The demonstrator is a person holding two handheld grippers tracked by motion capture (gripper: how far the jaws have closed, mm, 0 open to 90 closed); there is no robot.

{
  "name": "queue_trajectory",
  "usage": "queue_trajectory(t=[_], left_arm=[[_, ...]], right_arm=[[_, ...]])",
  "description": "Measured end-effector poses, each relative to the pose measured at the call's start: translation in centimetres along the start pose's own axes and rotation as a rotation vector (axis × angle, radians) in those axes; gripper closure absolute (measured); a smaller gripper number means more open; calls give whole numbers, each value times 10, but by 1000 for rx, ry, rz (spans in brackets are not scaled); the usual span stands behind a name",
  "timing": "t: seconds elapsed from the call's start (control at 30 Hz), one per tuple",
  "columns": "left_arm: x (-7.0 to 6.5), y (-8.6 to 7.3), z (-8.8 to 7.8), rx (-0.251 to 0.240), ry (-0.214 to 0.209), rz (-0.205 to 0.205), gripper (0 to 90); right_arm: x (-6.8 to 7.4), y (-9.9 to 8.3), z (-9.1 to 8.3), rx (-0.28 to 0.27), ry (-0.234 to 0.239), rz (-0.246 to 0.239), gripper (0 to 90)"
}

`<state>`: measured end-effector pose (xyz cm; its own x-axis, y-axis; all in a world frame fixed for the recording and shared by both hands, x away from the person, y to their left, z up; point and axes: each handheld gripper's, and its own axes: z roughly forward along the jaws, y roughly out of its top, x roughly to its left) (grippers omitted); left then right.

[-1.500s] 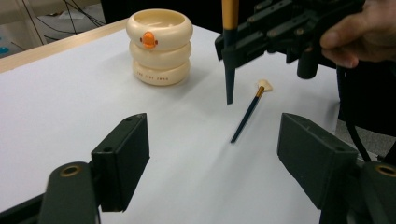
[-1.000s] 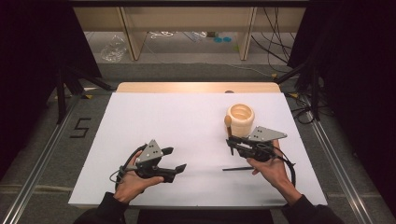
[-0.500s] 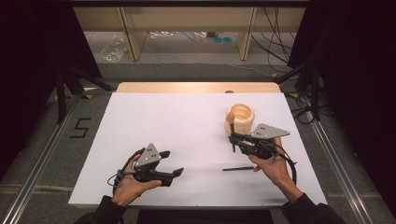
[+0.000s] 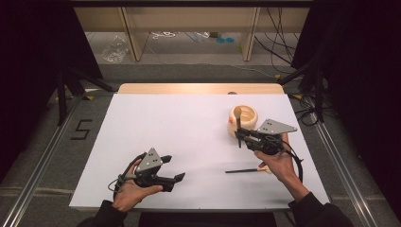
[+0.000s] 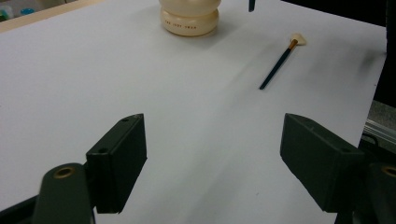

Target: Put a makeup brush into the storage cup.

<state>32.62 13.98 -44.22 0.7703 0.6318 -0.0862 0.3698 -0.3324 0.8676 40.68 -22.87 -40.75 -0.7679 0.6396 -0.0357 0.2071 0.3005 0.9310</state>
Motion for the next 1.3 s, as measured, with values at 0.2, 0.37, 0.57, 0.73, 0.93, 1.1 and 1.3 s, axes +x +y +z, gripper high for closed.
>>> queue_trajectory(t=[0.2,0.37,0.57,0.73,0.93,1.1,1.3], left_arm=[[1,-2,-1,2,2,0,228],[1,-3,-1,7,1,3,228],[1,-3,-1,6,-3,1,228],[0,-3,-1,7,-5,1,225],[0,-3,-1,7,-6,-1,221],[0,-4,0,8,-6,-1,221],[1,-4,0,10,-7,1,220]], right_arm=[[-15,7,-3,2,-51,5,785],[-25,11,-5,-6,-69,7,785],[-30,17,-5,-18,-75,11,785],[-38,27,-3,-25,-91,35,785],[-47,33,-4,-44,-100,51,785],[-52,38,-7,-44,-115,53,785],[-59,42,-4,-53,-125,60,785]])
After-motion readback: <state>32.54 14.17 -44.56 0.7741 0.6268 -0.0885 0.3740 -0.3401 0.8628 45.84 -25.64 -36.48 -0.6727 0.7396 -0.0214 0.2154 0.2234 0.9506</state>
